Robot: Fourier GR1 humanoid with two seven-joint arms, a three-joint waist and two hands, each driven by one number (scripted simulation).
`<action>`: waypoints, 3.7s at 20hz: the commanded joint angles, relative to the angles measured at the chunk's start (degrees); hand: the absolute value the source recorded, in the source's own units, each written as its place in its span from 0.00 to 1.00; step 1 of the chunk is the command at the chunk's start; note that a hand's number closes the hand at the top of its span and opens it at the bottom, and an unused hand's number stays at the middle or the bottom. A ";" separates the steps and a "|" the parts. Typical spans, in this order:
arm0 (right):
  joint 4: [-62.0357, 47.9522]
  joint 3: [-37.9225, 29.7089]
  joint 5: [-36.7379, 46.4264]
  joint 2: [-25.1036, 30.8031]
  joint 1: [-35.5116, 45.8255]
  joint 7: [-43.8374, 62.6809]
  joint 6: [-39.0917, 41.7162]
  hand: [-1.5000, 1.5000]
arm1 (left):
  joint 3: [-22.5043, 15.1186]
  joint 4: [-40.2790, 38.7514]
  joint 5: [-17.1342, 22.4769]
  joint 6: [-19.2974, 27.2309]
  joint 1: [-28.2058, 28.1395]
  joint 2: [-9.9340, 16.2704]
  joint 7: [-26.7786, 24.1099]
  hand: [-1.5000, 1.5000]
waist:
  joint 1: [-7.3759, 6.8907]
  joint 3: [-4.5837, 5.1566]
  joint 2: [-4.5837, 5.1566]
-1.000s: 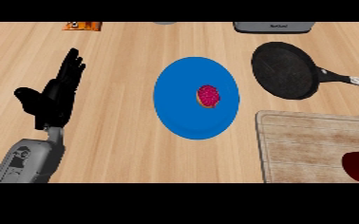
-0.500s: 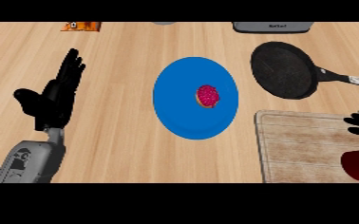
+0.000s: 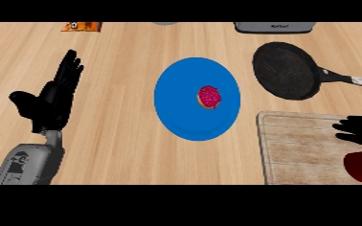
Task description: Pick the can from the cutting board and place it in the pan
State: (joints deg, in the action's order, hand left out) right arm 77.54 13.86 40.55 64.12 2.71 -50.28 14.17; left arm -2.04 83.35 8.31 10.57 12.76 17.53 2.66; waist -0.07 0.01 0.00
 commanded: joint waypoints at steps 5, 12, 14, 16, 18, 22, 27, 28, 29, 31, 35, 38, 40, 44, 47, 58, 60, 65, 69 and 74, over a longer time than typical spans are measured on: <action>-4.87 1.75 8.95 -5.34 1.78 -1.27 1.37 0.00 | -0.95 0.02 -3.40 1.67 1.33 -3.59 1.13 0.50 | -0.20 -0.04 0.08; -3.16 1.13 9.16 -3.82 2.25 -9.75 -0.58 1.00 | 1.80 -1.89 -2.04 -3.00 -0.16 -1.59 -1.18 0.50 | -0.07 -0.02 0.05; -1.87 1.85 10.23 -6.62 1.71 -7.47 -1.07 1.00 | 2.23 -3.13 -3.04 -1.80 3.08 -1.93 0.77 0.50 | 0.12 -0.02 0.02; -3.56 1.34 10.37 -7.31 3.22 -8.03 -0.18 1.00 | 2.50 2.75 -2.00 -2.69 -1.98 -1.57 1.60 0.50 | -0.31 -0.02 -0.04; -4.73 1.43 11.93 -7.69 1.52 -8.96 -2.64 1.00 | 3.30 -2.23 -2.40 -3.31 2.12 -1.68 1.74 0.50 | 0.10 -0.02 0.02; 4.48 -0.09 7.41 -11.80 -0.28 3.09 2.77 1.00 | 2.17 -1.62 -3.69 -1.94 -2.40 -4.15 -2.60 0.50 | 0.50 0.07 -0.17; 9.11 2.92 7.26 -28.43 -3.49 27.35 4.34 1.00 | 3.56 -1.12 -2.86 -2.29 -0.95 -1.87 0.21 0.50 | 2.39 0.41 -1.12; 11.41 2.03 6.91 -30.85 -2.29 32.07 4.73 1.00 | 3.68 -0.88 -2.66 -2.54 -0.67 -1.78 -0.06 0.50 | 2.27 0.48 -1.17; 13.94 2.35 8.19 -33.57 -2.68 35.96 2.52 1.00 | 4.10 -0.81 -2.92 -2.15 -2.02 -1.64 -1.00 0.50 | 2.28 0.48 -1.47; 18.69 2.08 8.87 -40.49 -2.20 41.47 -3.30 1.00 | 3.85 -1.45 -3.13 -2.35 -2.59 -1.57 -0.65 0.50 | 2.83 0.29 -1.47; 29.55 5.99 13.83 -49.85 -0.63 55.85 -5.09 1.00 | 3.57 1.02 -3.00 -1.47 -0.30 -1.97 1.80 0.50 | 1.87 0.22 -1.33; 37.93 9.78 18.12 -55.59 -1.20 66.38 -4.23 1.00 | 2.97 0.06 -3.04 -2.09 -0.11 -2.37 1.97 0.50 | 1.90 0.18 -0.82; 41.60 9.36 21.03 -57.07 0.58 72.02 -3.04 1.00 | 2.96 2.01 -3.34 -2.21 -2.23 -2.08 1.43 0.50 | 0.67 0.10 -0.56; 40.68 4.69 19.12 -62.89 9.71 78.05 0.62 1.00 | 3.39 4.02 -2.57 -3.04 -1.95 -2.17 1.73 0.50 | -0.42 0.01 -0.14; 41.65 0.88 16.30 -63.64 10.68 79.72 0.38 1.00 | 5.22 -1.05 -2.21 -4.14 0.70 -1.80 0.36 0.50 | 0.17 0.01 0.03; 8.02 -24.45 5.26 -52.76 27.08 62.16 -11.35 1.00 | 4.31 0.47 -3.12 -4.50 1.71 -2.79 1.89 0.50 | -0.78 -0.05 0.38; 2.62 -28.97 2.34 -47.65 26.21 54.36 -12.34 1.00 | 3.71 0.49 -4.01 -4.09 0.14 -3.51 0.03 0.50 | -0.76 -0.07 0.46; -17.19 -29.93 10.00 -42.73 33.28 47.40 -22.60 1.00 | 2.90 1.35 -4.56 -3.26 2.91 -4.00 3.65 0.50 | -2.18 -0.12 0.80; -33.19 -33.27 9.00 -41.06 38.75 41.05 -28.60 1.00 | 2.06 1.53 -4.29 -4.26 2.62 -4.81 2.82 0.50 | -3.45 -0.20 1.26; -47.32 -36.13 8.33 -38.97 43.06 33.81 -34.43 1.00 | 0.42 0.84 -6.18 -3.05 1.24 -6.87 0.72 0.50 | -3.68 -0.24 1.58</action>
State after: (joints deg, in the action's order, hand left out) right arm 40.94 -20.21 48.83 23.61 42.31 -11.85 -15.87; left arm 0.01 84.40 3.31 6.58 14.42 12.65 4.25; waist -3.10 -0.18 1.20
